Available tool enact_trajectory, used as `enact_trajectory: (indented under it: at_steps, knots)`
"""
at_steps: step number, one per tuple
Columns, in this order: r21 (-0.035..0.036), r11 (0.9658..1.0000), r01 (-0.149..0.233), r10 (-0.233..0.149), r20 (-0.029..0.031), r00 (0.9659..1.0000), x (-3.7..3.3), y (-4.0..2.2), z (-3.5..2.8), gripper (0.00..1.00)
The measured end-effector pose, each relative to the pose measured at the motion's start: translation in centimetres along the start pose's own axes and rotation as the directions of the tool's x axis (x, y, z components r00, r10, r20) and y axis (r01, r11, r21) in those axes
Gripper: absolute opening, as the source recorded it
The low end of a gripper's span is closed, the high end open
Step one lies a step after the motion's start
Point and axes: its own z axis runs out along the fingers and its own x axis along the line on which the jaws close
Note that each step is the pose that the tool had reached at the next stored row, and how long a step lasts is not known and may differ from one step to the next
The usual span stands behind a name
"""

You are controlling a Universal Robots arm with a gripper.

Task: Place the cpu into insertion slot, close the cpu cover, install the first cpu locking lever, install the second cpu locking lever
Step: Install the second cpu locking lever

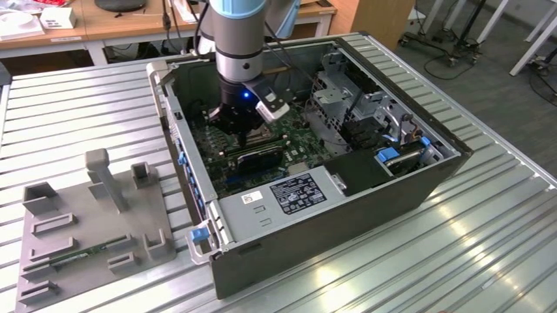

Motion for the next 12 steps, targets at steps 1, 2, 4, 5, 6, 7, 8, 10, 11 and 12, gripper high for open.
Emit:
enact_trajectory:
  at_steps: [1, 2, 4, 5, 6, 7, 8, 10, 11, 12]
  knots:
    - [-0.0003, 1.0000, 0.000, 0.000, 0.0029, 1.0000, 0.08, 0.00, -0.01, 0.11]
    - [-0.0007, 1.0000, 0.000, 0.000, 0.0059, 1.0000, 0.14, 0.00, -0.01, 0.11]
    - [-0.0015, 1.0000, 0.000, 0.000, 0.0110, 0.9999, 0.26, -0.02, 0.00, 0.11]
    - [-0.0017, 1.0000, 0.000, 0.000, 0.0120, 0.9999, 0.26, -0.01, 0.00, 0.11]
    - [-0.0018, 1.0000, 0.000, 0.000, 0.0121, 0.9999, 0.26, -0.01, 0.00, 0.11]
    - [-0.0017, 1.0000, 0.000, 0.000, 0.0122, 0.9999, 0.26, -0.01, 0.00, 0.11]
    - [-0.0017, 1.0000, 0.000, 0.000, 0.0123, 0.9999, 0.26, -0.02, 0.00, 0.11]
    - [-0.0018, 1.0000, 0.000, 0.000, 0.0124, 0.9999, 0.27, -0.02, -0.01, 0.11]
    - [-0.0019, 1.0000, 0.000, 0.000, 0.0137, 0.9999, 0.32, -0.02, -0.01, 0.11]
    - [-0.0023, 1.0000, 0.000, 0.000, 0.0157, 0.9999, 0.42, -0.01, -0.02, 0.11]
